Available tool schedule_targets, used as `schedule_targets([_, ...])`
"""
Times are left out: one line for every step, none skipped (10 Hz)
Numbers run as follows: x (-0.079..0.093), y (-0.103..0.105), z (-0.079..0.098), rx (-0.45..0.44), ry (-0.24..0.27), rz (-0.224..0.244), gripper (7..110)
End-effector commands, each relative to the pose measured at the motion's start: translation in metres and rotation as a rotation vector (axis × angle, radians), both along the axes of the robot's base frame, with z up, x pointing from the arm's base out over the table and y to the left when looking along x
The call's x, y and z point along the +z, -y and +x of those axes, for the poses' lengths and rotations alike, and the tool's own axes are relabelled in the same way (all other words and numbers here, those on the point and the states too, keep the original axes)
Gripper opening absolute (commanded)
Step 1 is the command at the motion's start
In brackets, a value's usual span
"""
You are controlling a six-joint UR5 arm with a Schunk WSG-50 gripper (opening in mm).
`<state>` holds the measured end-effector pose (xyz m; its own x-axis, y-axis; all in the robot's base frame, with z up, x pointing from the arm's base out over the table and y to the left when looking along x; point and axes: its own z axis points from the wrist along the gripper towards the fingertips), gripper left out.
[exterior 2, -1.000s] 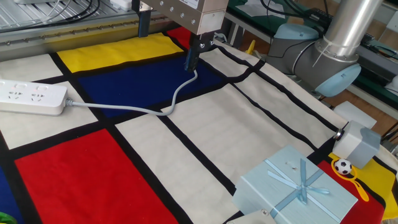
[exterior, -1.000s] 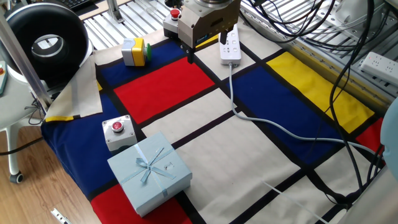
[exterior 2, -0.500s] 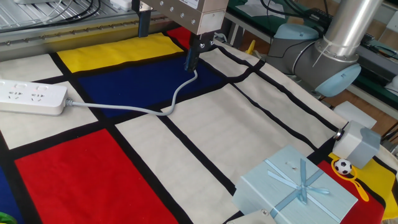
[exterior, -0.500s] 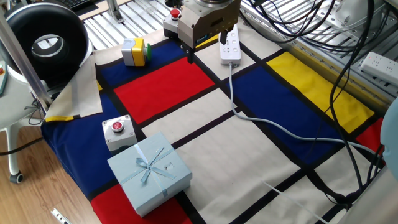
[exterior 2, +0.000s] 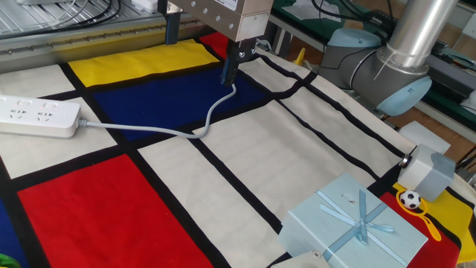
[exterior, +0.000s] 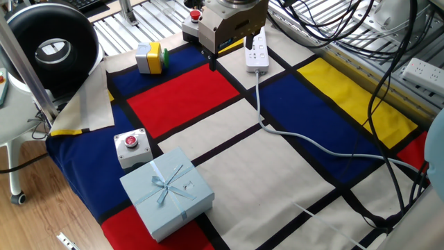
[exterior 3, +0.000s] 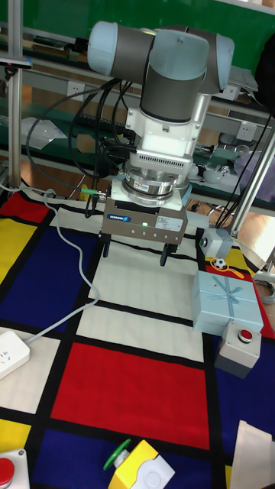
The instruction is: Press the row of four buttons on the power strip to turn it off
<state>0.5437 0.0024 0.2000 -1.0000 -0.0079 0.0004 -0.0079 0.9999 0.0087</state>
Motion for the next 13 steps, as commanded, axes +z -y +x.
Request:
schedule_targets([0.007, -0.012, 0.055, 0.085, 0.226, 0.03, 107])
schedule_targets([0.007, -0.015, 0.058, 0.077, 0.232, 0.03, 107])
schedule_targets([0.007, -0.015, 0.059, 0.077, 0.236, 0.032, 7])
schedule_targets([0.007, -0.014, 0.059, 0.077, 0.236, 0.029, 7])
schedule_targets([0.007, -0.014, 0.06, 0.077, 0.239, 0.028, 7])
schedule_targets([0.006, -0.012, 0.06, 0.076, 0.242, 0.022, 7])
schedule_targets([0.005, -0.009, 0.062, 0.077, 0.246, 0.011, 7])
schedule_targets([0.004, -0.008, 0.064, 0.077, 0.257, 0.008, 7])
schedule_targets([0.003, -0.007, 0.067, 0.077, 0.268, 0.008, 7])
schedule_targets([0.001, -0.005, 0.068, 0.078, 0.269, 0.001, 7])
schedule_targets([-0.002, 0.0, 0.068, 0.084, 0.27, -0.008, 7])
schedule_targets([-0.007, 0.006, 0.068, 0.092, 0.274, -0.011, 7])
schedule_targets([-0.013, 0.011, 0.064, 0.095, 0.27, -0.011, 7])
